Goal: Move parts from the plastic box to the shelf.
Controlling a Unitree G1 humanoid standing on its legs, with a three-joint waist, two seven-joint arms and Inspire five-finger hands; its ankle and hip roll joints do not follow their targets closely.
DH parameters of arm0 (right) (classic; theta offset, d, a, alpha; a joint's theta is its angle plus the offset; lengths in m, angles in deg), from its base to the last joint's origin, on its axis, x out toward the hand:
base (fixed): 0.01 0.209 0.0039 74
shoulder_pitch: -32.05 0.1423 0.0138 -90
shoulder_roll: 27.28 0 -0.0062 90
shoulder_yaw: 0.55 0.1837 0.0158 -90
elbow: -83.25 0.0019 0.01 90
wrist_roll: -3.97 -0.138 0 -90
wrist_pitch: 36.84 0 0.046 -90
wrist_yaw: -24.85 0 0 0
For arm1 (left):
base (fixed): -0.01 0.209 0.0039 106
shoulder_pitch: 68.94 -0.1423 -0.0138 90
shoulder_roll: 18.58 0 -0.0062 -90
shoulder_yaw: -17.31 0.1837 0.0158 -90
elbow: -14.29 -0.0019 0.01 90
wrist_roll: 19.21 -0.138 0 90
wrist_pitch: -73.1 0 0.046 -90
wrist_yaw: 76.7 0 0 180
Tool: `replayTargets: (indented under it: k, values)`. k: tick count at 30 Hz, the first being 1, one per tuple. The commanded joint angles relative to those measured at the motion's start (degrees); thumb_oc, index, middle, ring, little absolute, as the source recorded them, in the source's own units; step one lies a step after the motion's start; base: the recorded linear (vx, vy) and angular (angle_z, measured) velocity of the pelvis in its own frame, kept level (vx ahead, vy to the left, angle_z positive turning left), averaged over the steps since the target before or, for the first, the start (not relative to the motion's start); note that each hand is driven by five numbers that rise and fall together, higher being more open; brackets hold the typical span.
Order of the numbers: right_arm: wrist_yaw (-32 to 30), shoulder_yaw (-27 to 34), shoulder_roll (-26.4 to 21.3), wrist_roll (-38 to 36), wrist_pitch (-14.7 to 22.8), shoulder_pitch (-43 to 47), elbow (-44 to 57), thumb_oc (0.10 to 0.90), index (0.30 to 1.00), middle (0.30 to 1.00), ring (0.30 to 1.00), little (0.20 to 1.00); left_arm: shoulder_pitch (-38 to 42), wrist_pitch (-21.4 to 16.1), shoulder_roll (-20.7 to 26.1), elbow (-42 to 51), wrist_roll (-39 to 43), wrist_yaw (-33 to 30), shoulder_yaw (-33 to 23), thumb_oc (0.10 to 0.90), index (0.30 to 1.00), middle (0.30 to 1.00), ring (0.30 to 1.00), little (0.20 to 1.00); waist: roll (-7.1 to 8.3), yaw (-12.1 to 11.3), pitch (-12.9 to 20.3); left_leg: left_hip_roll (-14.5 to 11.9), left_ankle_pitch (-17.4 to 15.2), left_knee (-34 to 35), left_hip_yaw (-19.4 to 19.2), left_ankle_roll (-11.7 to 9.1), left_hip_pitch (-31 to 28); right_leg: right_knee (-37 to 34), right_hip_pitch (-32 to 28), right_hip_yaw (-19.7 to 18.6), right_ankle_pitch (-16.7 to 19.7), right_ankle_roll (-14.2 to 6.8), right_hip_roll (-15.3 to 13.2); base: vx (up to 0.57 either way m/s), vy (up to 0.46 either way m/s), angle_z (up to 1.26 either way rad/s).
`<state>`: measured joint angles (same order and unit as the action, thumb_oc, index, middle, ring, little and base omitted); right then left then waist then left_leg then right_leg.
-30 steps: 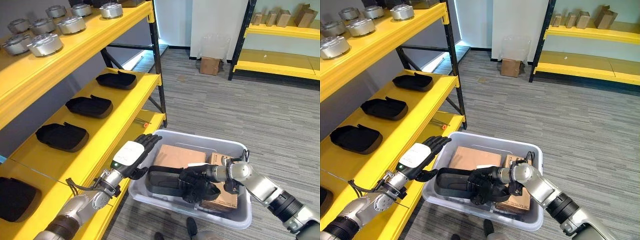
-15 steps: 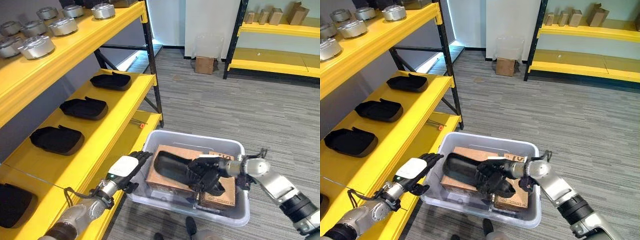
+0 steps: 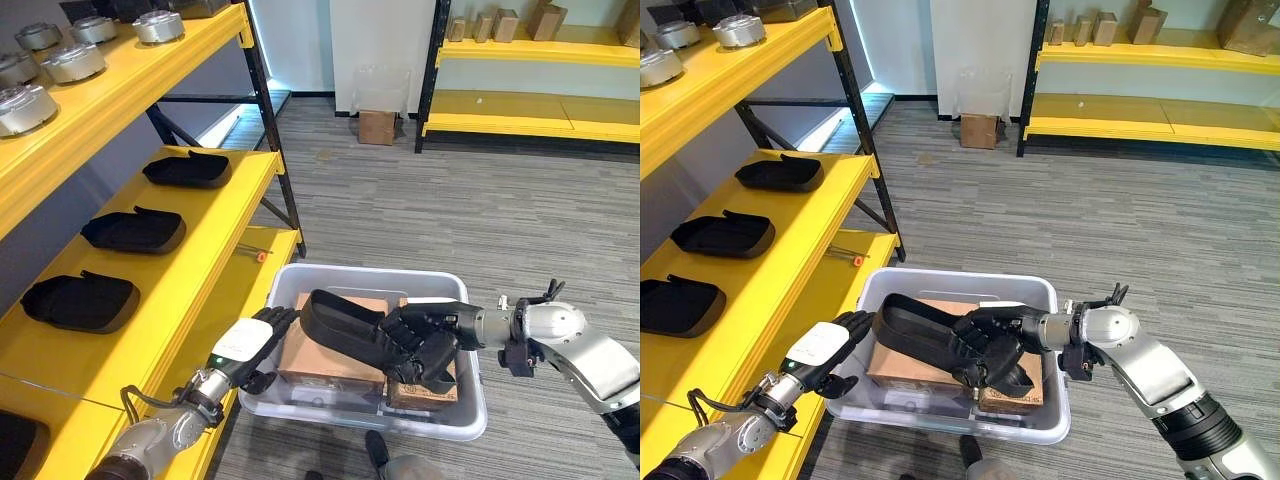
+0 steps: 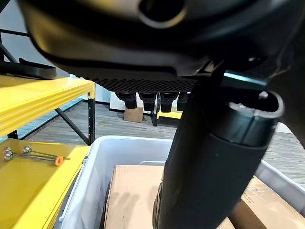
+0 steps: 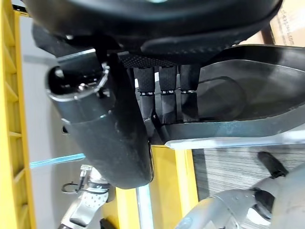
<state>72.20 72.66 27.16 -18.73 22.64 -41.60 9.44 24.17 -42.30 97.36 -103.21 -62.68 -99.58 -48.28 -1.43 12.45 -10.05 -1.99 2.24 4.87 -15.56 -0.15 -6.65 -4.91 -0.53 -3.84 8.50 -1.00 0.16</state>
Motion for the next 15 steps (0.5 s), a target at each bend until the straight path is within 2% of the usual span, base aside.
replayTargets:
  k: [1, 10, 15]
  values:
    - [2.53, 2.82, 1.34, -5.56, 3.45, 6.93, 5.36, 0.4, 0.3, 0.3, 0.3, 0.3, 5.47, -1.29, 3.04, 1.51, 0.18, -5.91, -2.65, 0.9, 1.0, 1.0, 1.0, 1.0, 1.59, -0.49, 3.68, -0.75, -6.4, -0.36, -1.59, 0.14, -2.41, 2.66, -1.68, 2.03, -7.18, -3.34, -0.55, 0.0, 0.0, 0.0]
    - [4.45, -3.77, 5.48, -1.31, 4.44, 9.66, 1.54, 0.4, 0.3, 0.3, 0.3, 0.3, 9.76, 0.11, 0.3, 1.43, -0.05, -7.95, 0.52, 0.9, 1.0, 1.0, 1.0, 1.0, 1.47, -1.47, 4.04, -0.81, -6.42, -0.3, -0.39, 0.01, -2.28, 2.45, -1.94, 2.37, -7.29, -3.15, -0.55, 0.0, 0.0, 0.0]
    - [4.99, -5.97, 7.13, 0.38, 7.53, 9.86, -2.79, 0.4, 0.3, 0.3, 0.3, 0.3, 10.78, -0.1, 0.28, 2.54, 0.29, -7.9, 0.7, 0.9, 1.0, 1.0, 1.0, 1.0, 1.57, -2.4, 3.96, -0.89, -6.29, -0.38, 0.43, -0.06, -1.96, 2.34, -2.05, 2.8, -7.35, -3.12, -0.64, 0.0, 0.0, 0.0]
